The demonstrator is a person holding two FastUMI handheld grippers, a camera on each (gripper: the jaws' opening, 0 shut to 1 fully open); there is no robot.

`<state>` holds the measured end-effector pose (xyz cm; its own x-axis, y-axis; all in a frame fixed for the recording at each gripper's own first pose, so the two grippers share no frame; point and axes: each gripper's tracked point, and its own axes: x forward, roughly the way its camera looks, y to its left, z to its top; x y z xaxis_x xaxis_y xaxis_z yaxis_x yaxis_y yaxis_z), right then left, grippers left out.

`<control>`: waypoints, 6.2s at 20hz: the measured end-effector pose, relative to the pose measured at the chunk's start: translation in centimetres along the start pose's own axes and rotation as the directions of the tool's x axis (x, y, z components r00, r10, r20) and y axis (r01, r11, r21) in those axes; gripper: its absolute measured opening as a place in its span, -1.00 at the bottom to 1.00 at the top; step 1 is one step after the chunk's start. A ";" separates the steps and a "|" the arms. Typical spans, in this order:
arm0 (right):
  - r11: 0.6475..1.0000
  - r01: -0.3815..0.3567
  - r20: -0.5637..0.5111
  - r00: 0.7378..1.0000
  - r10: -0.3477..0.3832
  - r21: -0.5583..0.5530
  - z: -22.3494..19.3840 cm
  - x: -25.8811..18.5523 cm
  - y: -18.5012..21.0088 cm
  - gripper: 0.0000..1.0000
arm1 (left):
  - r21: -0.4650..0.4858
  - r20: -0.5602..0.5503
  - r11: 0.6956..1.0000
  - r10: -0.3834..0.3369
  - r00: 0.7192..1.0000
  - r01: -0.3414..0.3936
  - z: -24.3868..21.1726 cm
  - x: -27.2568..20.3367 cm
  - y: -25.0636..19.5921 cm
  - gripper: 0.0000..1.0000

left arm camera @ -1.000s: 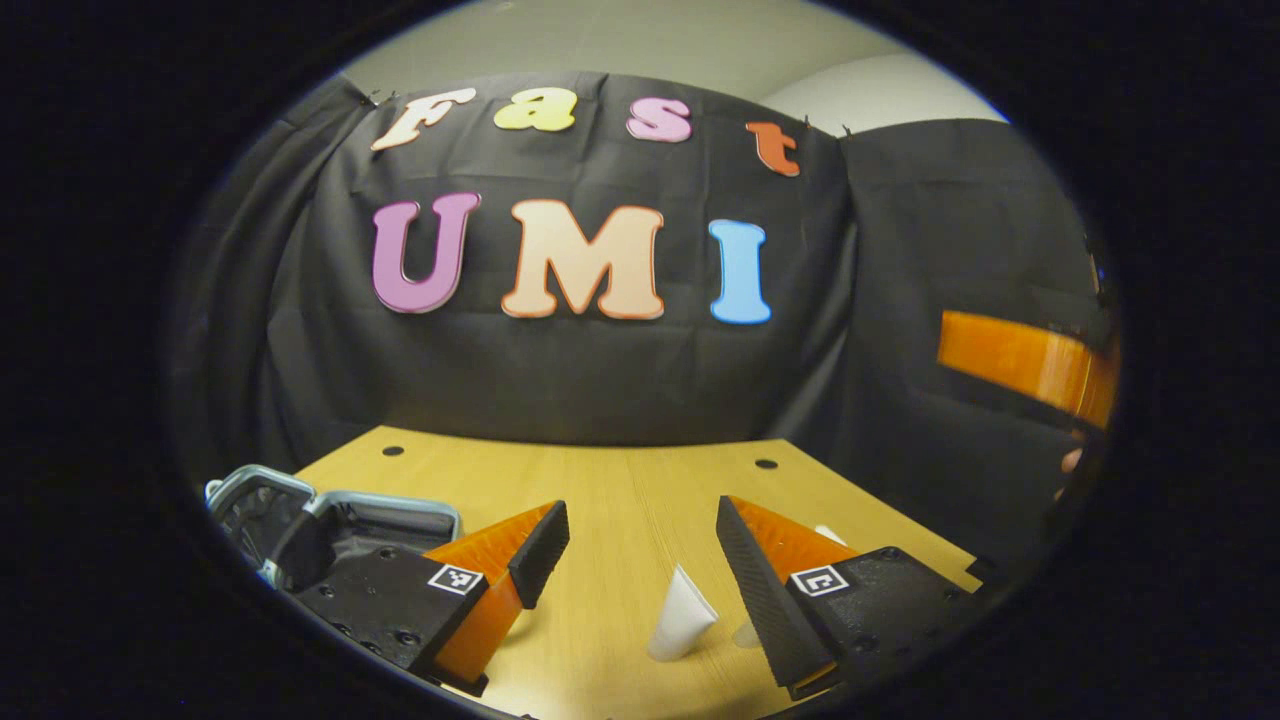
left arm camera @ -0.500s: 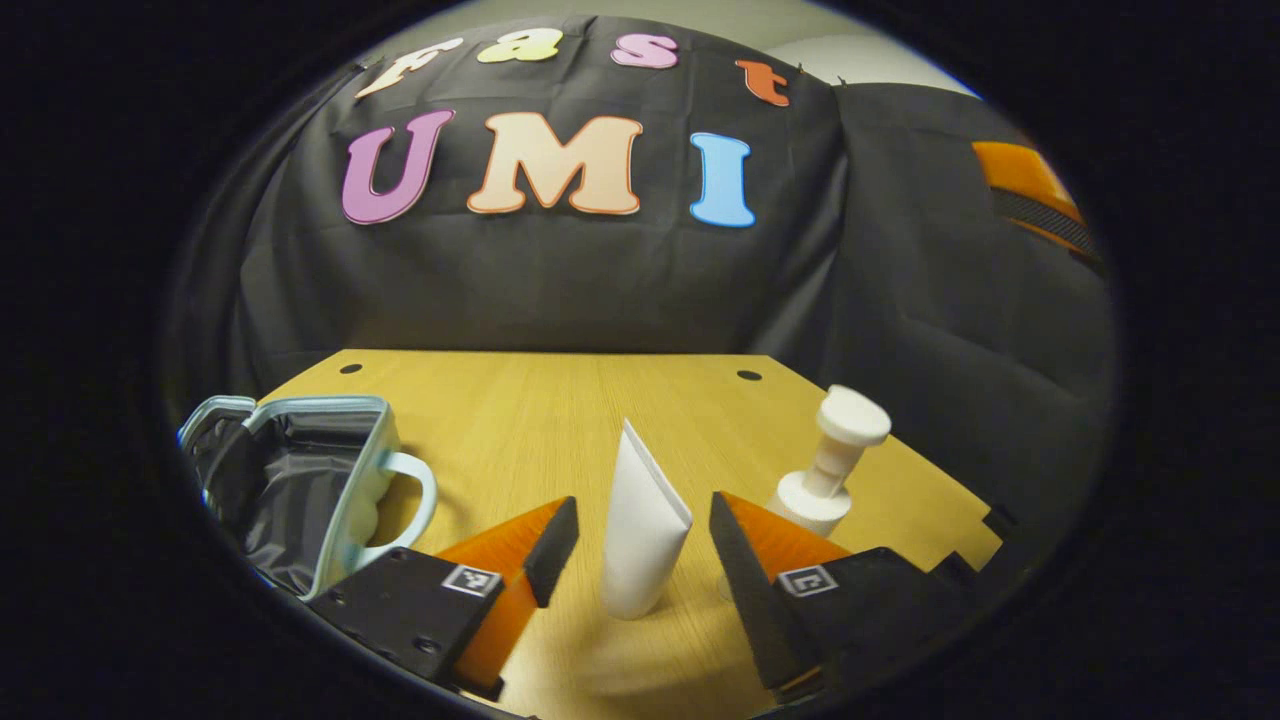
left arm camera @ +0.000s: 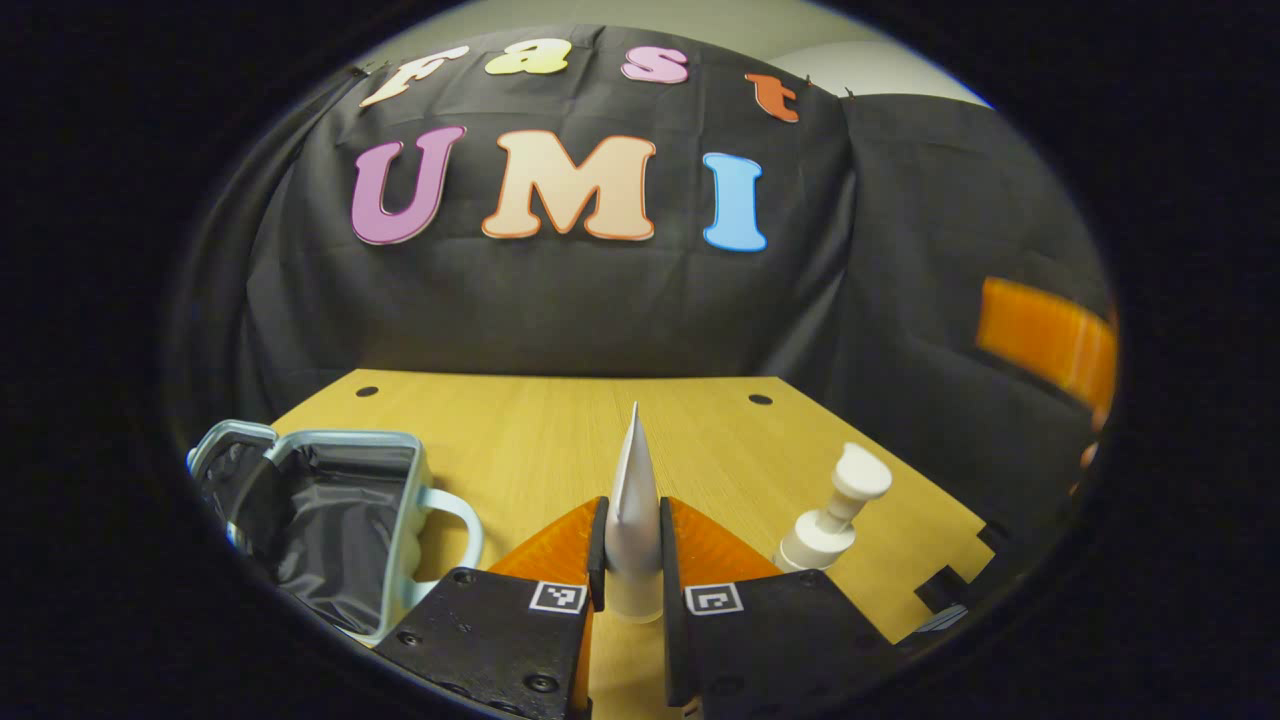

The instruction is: First open the suitcase, pack the skin care products into it, and then close the suitcase.

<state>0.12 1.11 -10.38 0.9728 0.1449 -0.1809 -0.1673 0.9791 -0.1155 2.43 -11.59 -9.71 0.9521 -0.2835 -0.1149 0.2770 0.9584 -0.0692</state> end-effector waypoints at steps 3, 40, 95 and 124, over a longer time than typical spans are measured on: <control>1.000 -0.016 -0.049 0.999 0.017 0.011 -2.9 1.3 1.5 1.00 | -0.005 0.032 0.999 0.039 0.999 -0.038 3.2 -2.2 2.3 -0.51; 0.978 -0.115 -0.239 0.959 0.155 0.173 -4.8 3.9 15.3 0.17 | -0.017 -0.474 0.944 0.281 0.834 -0.328 -7.6 -3.2 26.7 -0.38; 0.997 -0.015 -0.218 0.975 0.032 0.078 0.8 18.8 33.3 0.97 | -0.238 -0.624 0.777 0.337 0.705 -0.583 -14.7 -15.8 66.0 -0.76; 0.993 -0.050 -0.068 0.996 0.057 0.103 4.2 10.3 17.0 0.97 | -0.163 -0.187 0.976 0.116 0.975 -0.147 16.0 -10.5 34.3 -0.94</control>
<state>7.95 19.87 -10.16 0.9486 0.1903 -0.2530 -0.1979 0.9802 -0.0049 3.98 24.79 4.97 0.9365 -0.1716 -0.3057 0.1086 0.9712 -0.2122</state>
